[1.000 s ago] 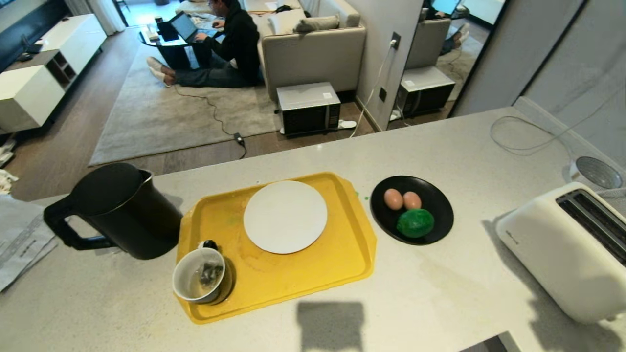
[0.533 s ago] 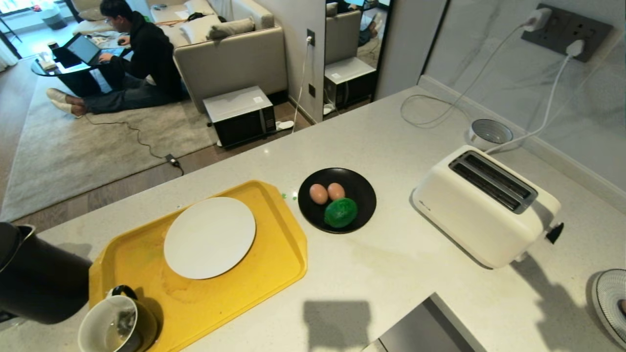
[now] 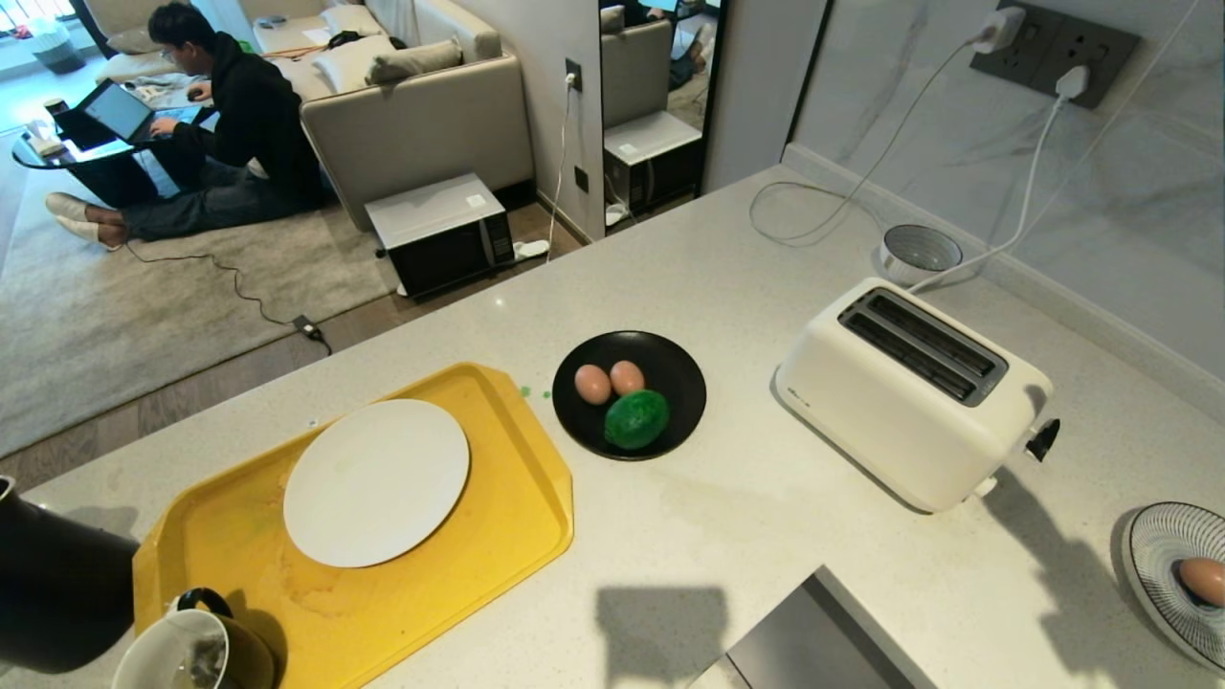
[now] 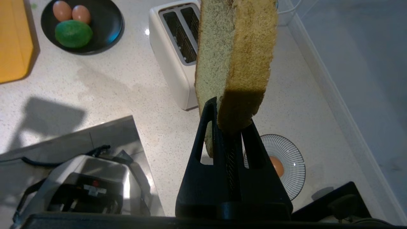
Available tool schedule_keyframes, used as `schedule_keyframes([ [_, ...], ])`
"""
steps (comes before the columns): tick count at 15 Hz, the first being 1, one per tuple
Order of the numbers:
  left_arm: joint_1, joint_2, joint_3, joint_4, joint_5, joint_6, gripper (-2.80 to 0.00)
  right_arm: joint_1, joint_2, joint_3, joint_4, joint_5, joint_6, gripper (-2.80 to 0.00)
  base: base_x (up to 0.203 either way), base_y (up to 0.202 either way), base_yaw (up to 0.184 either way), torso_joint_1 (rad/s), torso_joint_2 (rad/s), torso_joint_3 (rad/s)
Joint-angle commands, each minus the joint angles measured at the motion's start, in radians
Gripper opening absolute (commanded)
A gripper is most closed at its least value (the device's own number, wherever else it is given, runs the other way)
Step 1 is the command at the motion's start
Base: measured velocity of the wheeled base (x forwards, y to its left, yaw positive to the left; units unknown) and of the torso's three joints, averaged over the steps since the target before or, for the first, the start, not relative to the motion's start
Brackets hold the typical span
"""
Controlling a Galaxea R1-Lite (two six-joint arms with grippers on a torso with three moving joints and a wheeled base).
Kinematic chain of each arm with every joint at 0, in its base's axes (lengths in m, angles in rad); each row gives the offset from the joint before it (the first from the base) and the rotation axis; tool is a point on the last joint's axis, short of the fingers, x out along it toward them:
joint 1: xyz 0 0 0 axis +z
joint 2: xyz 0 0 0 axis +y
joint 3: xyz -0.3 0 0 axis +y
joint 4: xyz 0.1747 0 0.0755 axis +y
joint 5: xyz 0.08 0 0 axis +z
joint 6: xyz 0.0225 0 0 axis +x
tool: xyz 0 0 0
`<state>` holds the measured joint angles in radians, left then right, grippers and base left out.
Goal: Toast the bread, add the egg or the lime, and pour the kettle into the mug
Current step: Put the bread slices in the toaster
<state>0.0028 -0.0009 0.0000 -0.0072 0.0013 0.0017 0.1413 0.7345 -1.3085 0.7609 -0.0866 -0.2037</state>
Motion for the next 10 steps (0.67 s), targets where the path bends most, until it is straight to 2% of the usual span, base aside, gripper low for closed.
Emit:
schedule_keyframes([
  [1,0.0,0.001,0.0,0.0,0.0,0.0,-2.8,0.001,0.09,-0.005,0.004,-0.001,-0.043,-2.8,0.0,0.0,0.0,0.0,0.0,0.0],
  [4,0.0,0.001,0.0,0.0,0.0,0.0,-2.8,0.001,0.248,-0.027,-0.014,-0.001,-0.104,-2.8,0.0,0.0,0.0,0.0,0.0,0.0],
  [6,0.0,0.001,0.0,0.0,0.0,0.0,-2.8,0.001,0.376,-0.039,-0.087,0.002,-0.135,-2.8,0.0,0.0,0.0,0.0,0.0,0.0],
  [10,0.0,0.001,0.0,0.0,0.0,0.0,-2.8,-0.027,0.61,-0.083,-0.231,0.028,-0.255,-2.8,0.0,0.0,0.0,0.0,0.0,0.0],
])
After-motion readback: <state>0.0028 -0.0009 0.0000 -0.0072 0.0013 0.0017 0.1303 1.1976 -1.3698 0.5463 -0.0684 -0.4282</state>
